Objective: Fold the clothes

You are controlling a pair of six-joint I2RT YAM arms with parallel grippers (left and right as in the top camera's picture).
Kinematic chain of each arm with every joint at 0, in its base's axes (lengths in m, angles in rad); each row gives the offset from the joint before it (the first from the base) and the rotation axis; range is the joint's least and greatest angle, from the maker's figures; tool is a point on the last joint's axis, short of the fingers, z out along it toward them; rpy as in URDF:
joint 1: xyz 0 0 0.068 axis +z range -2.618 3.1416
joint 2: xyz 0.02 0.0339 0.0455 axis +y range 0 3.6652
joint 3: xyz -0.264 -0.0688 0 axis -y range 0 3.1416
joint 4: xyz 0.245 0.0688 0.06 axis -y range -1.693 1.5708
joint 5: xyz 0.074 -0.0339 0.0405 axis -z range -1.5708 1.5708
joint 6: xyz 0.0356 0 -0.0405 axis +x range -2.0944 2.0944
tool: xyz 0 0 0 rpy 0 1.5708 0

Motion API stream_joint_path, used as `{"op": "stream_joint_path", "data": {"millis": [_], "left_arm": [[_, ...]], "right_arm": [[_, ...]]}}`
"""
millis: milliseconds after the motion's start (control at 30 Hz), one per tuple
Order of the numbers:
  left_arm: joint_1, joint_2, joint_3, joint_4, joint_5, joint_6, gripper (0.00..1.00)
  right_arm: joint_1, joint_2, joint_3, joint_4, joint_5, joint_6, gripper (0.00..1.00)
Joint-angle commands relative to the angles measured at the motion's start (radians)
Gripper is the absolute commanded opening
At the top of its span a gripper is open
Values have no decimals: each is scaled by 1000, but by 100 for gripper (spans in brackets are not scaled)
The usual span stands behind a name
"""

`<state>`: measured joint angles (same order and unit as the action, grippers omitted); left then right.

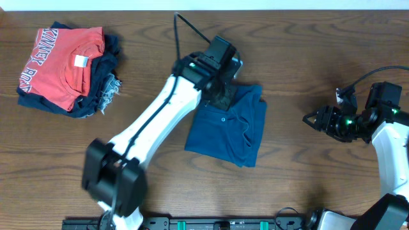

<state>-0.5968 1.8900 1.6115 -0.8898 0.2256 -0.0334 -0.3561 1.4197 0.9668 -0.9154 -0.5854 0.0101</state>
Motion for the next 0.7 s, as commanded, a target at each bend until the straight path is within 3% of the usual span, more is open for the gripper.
{"op": "stream_joint_path", "data": {"millis": [0,200,300,467,667], "left_arm": [[-16,98,-26,3,-1,-16,6],[-106,142,-25,84,289,3,6],[-176,123,-22,113,351,2,6],[-263,91,-22,90,232,2,6],[-228,-20,6,-21,-24,-14,8]], "right_arm": [[-5,3,-2,3,-17,-19,64],[-5,3,-2,6,-17,-19,64],[-5,3,-2,6,-17,-19,64],[-5,3,-2,3,-18,-19,63],[-5,3,-2,0,-18,-19,64]]}}
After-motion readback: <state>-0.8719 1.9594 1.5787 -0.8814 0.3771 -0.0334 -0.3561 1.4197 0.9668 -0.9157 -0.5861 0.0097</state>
